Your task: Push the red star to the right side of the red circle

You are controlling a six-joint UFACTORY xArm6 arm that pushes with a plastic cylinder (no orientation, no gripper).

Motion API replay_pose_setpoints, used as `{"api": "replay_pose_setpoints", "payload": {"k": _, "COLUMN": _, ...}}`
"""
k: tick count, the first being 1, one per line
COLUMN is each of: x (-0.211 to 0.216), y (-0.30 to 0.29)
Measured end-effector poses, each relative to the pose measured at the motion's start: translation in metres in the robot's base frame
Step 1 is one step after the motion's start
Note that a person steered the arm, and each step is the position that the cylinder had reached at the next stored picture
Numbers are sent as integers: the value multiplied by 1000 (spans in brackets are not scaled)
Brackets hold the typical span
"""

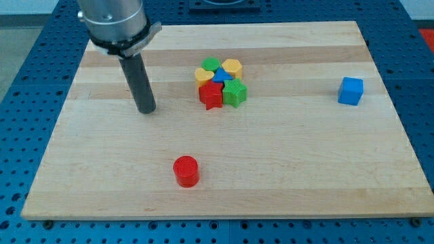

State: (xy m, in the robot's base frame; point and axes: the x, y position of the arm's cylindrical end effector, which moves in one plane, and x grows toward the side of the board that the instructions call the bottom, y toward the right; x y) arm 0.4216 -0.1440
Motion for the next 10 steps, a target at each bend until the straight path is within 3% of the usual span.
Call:
{"api": "replay_pose_setpoints", "payload": {"k": 2, "x": -42, "y": 42}}
{"api": "replay_pose_setpoints", "payload": {"k": 4, "x": -46, "y": 113}}
{"api": "replay_pose_setpoints", "payload": {"k": 7, "x": -2, "y": 118}}
{"api": "replay_pose_setpoints", "payload": {"k": 10, "x": 0, "y": 144}}
